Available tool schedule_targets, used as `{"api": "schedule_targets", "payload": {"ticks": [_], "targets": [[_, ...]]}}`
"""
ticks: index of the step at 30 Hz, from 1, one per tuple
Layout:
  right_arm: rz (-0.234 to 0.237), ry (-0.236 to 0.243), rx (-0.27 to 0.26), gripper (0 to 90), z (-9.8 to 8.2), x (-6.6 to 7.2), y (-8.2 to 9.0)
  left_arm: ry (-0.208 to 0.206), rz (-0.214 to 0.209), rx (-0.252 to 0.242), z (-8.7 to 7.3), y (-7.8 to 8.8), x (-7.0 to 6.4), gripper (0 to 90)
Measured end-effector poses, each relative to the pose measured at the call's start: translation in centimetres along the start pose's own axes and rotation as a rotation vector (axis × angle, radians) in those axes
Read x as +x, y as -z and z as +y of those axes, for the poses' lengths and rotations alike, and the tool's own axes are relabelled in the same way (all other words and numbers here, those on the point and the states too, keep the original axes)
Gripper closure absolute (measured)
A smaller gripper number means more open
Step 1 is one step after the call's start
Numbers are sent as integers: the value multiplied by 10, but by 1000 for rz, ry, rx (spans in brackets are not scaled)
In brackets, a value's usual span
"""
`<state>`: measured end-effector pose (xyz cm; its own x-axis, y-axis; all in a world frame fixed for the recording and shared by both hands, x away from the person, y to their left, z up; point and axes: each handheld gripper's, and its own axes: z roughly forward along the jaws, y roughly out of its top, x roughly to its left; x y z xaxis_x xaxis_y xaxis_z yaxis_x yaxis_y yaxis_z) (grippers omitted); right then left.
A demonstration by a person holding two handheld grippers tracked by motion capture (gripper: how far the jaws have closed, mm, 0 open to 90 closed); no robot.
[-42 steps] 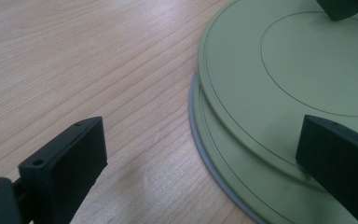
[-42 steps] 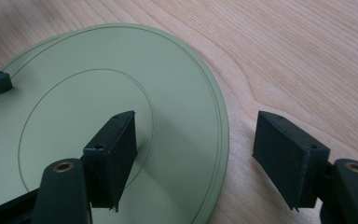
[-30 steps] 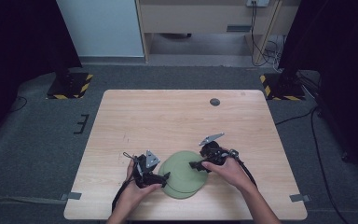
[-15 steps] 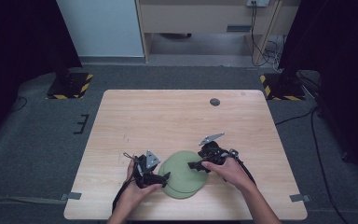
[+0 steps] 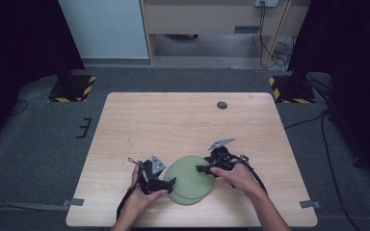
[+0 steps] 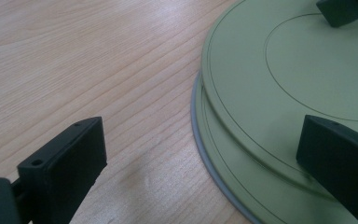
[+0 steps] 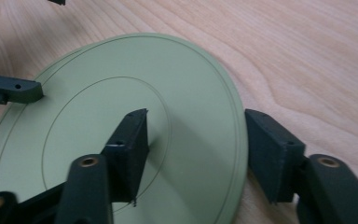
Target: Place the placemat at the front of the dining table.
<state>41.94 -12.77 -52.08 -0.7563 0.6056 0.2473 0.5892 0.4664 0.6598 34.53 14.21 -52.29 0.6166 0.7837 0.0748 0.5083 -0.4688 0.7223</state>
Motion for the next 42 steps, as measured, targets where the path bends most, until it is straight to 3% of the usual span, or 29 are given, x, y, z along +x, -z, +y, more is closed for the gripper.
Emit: {"api": "schedule_targets", "payload": {"ticks": [2,11,12,16,23,33,36,42], "targets": [[-32,24,-14,546,0,1,3,1,1,0,0,0,0,5],[-52,51,-27,556,-1,4,5,-4,6,0,0,0,-1,5],[-75,61,-42,649,0,5,7,-1,6,1,0,0,0,4],[-73,49,-85,743,0,4,14,-1,13,1,1,-1,-1,0],[-80,68,-106,808,0,5,16,2,17,-2,1,-1,-1,0],[-70,85,-131,861,1,6,20,32,5,-11,0,0,0,10],[-67,83,-153,862,2,7,23,19,18,-17,1,3,0,37],[-65,69,-189,863,8,8,28,48,37,-56,2,10,7,33]]}}
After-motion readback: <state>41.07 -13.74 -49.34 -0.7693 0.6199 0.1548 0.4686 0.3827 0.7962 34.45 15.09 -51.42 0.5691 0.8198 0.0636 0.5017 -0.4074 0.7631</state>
